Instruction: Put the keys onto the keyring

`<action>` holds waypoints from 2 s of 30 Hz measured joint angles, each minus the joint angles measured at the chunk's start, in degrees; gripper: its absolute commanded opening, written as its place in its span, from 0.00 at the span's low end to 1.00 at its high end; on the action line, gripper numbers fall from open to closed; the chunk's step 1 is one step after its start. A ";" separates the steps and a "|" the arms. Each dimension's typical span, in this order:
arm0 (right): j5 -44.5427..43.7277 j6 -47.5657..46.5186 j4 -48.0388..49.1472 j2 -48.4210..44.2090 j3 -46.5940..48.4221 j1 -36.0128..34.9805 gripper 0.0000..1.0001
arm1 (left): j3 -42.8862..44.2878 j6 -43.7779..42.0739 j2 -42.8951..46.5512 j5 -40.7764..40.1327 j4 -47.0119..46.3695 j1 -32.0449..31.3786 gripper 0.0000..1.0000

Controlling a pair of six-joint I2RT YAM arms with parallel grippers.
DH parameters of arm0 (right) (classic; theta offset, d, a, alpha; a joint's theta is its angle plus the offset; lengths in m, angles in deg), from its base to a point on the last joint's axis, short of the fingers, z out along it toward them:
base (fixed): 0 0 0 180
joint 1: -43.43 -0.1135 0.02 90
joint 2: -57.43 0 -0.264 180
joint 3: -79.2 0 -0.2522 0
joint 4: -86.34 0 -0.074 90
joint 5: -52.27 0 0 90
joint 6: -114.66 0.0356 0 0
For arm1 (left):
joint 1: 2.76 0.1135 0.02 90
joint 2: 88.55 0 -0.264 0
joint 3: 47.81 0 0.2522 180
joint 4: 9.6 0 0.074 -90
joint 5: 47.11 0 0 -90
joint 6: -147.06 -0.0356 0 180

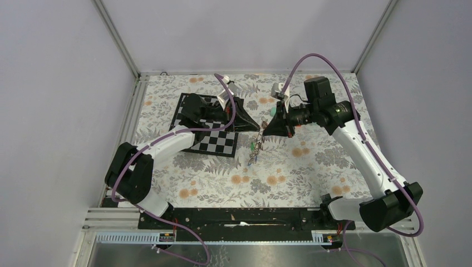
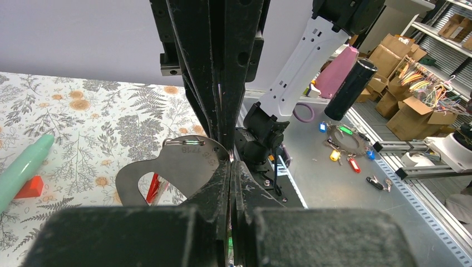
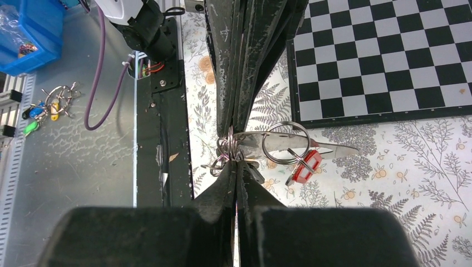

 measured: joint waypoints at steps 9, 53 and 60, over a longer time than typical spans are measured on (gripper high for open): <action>2.03 5.38 4.15 -0.17 -2.27 0.09 0.14 | -1.75 3.13 -0.02 -0.59 -4.66 -0.11 0.00; 3.37 3.87 3.19 0.37 1.75 -0.37 0.30 | -2.19 5.53 -0.07 -1.64 -7.67 -0.55 0.00; 3.32 4.11 3.48 0.37 1.75 -0.50 0.00 | -2.19 5.62 -0.42 -1.60 -7.85 -0.55 0.00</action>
